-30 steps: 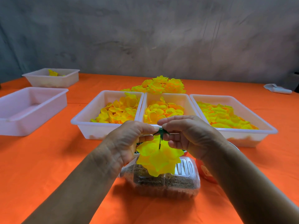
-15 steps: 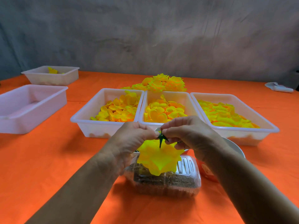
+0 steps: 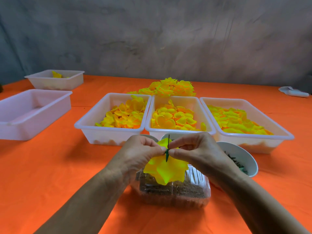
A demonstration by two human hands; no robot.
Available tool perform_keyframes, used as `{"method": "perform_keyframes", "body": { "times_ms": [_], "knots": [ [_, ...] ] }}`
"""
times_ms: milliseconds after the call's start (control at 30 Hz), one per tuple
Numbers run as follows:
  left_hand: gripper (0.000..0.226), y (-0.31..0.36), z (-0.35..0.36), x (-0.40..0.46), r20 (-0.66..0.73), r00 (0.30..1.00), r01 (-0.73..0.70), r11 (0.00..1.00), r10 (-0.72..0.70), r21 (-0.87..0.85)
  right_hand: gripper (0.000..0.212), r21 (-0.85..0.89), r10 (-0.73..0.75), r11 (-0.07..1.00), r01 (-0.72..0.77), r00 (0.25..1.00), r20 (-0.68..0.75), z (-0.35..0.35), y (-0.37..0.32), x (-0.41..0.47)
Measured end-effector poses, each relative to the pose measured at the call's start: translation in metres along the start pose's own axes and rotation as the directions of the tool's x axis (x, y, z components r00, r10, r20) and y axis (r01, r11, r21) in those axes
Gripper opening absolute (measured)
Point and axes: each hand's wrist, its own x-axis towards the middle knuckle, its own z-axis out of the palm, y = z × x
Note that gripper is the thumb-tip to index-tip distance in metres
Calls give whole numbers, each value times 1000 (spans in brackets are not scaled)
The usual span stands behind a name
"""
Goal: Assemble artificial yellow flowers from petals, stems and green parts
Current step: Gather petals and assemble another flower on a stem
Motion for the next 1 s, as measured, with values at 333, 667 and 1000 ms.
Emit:
{"method": "perform_keyframes", "body": {
  "times_ms": [333,667,1000],
  "knots": [
    [29,0,-2,0,-12,1000,1,995,0,97,7,-71,-88,994,87,996,-10,3,3,3],
    [25,0,0,7,4,999,-39,972,39,230,8,-34,-106,994,104,993,-60,7,22,7],
    [18,-8,-16,-1,-100,980,-152,970,173,190,13,-160,-103,983,91,992,-68,5,20,-2]
  ]
}}
